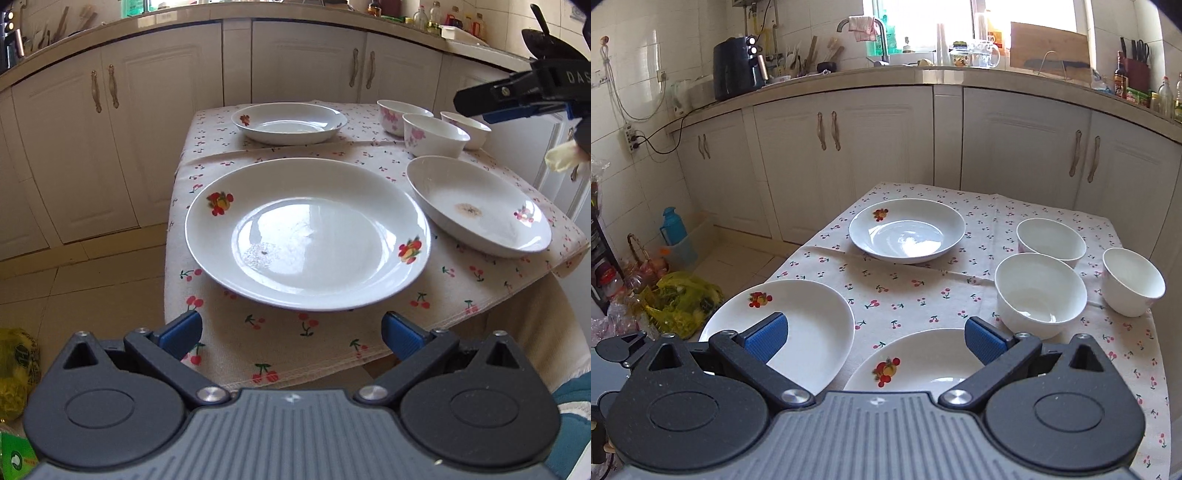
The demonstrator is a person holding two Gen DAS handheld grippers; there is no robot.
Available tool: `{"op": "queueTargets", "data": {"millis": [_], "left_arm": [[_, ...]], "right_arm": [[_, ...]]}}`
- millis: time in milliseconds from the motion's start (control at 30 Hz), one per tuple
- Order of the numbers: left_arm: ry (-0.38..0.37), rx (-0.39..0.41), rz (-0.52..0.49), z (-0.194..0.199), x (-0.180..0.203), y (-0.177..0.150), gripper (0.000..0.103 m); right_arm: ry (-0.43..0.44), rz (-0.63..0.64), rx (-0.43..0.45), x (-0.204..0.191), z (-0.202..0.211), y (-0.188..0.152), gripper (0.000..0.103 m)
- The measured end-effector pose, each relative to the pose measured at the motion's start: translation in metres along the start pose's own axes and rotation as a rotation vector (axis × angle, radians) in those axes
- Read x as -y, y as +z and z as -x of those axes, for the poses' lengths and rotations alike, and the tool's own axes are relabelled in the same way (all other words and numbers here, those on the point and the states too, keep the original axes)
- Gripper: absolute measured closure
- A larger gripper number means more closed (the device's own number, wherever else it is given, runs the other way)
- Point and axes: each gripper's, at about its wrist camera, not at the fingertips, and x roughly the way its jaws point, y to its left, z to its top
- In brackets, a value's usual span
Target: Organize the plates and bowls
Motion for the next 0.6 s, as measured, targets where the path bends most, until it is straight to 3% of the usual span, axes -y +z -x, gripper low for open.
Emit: {"op": "queueTargets", "data": {"millis": [333,433,600], "left_arm": [[-0.065,-0.01,-0.052,-0.016,-0.018,0.006,0.0],[-0.083,-0.044,-0.071,-0.018,-0.02,0.012,0.0],[-0.099,-0.017,-0.087,-0.019,-0.022,0.009,0.0]], "right_arm": [[0.036,0.036,-0.081,-0.011,-0.039,0.008,0.0],[0.059,0.061,-0.1,-0.015,-0.053,0.011,0.0],[0.119,0.1,-0.171,-0.021,-0.082,0.014,0.0]]}}
